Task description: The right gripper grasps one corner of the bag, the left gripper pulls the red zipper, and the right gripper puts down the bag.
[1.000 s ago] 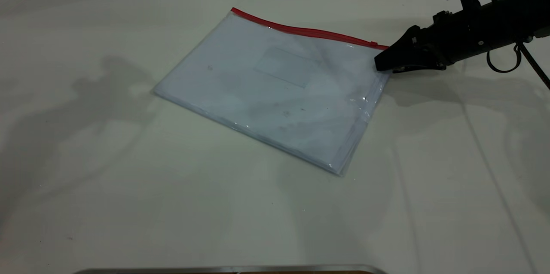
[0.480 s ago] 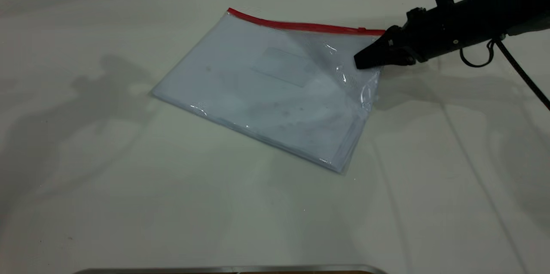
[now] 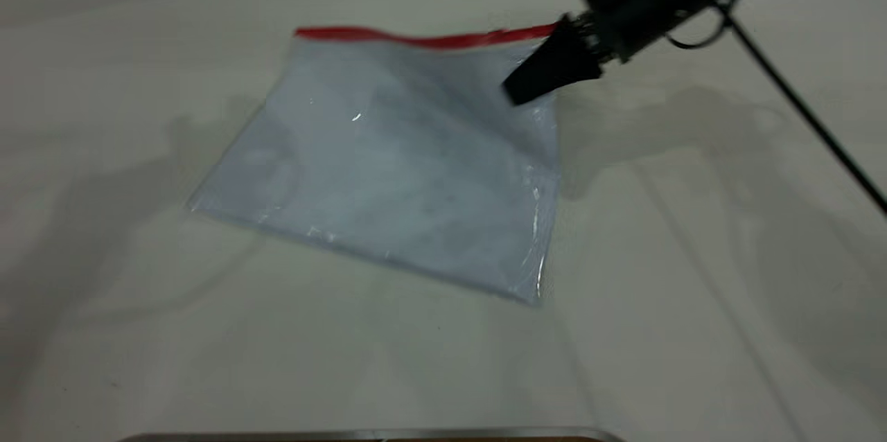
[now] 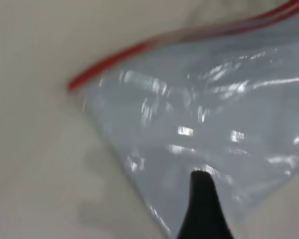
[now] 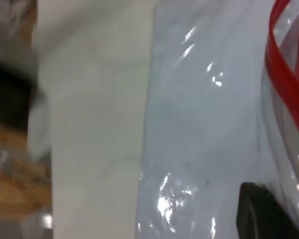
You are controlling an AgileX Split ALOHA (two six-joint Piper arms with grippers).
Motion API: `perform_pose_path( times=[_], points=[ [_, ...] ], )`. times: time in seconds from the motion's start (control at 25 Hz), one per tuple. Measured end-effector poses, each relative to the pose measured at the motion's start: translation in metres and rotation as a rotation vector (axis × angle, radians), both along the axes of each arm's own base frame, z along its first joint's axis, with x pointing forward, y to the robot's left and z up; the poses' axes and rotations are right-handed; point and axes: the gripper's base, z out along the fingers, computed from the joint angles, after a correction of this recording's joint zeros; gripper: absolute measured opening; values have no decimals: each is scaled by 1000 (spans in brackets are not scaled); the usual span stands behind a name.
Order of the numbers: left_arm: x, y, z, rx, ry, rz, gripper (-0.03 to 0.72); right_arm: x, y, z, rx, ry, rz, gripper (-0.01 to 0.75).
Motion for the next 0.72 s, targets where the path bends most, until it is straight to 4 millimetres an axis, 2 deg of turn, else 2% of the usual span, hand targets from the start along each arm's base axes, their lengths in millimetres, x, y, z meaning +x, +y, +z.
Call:
perform_pose_path(
  times=[0.2,0.36,0.52,0.72],
  points=[
    [2,-18,-34,34,53,-100,588,-10,49,11,-62,-38,149,33],
    [4,-31,-57,56,36,-188,588,-15,76,12,-76,-97,152,33],
    [3,-45,-72,18,35,-252,588,-14,86,11,-57,-151,134,33],
    [5,-56,-79,-61,-5,-311,588,-13,91,15,5,-179,125,33]
  ],
)
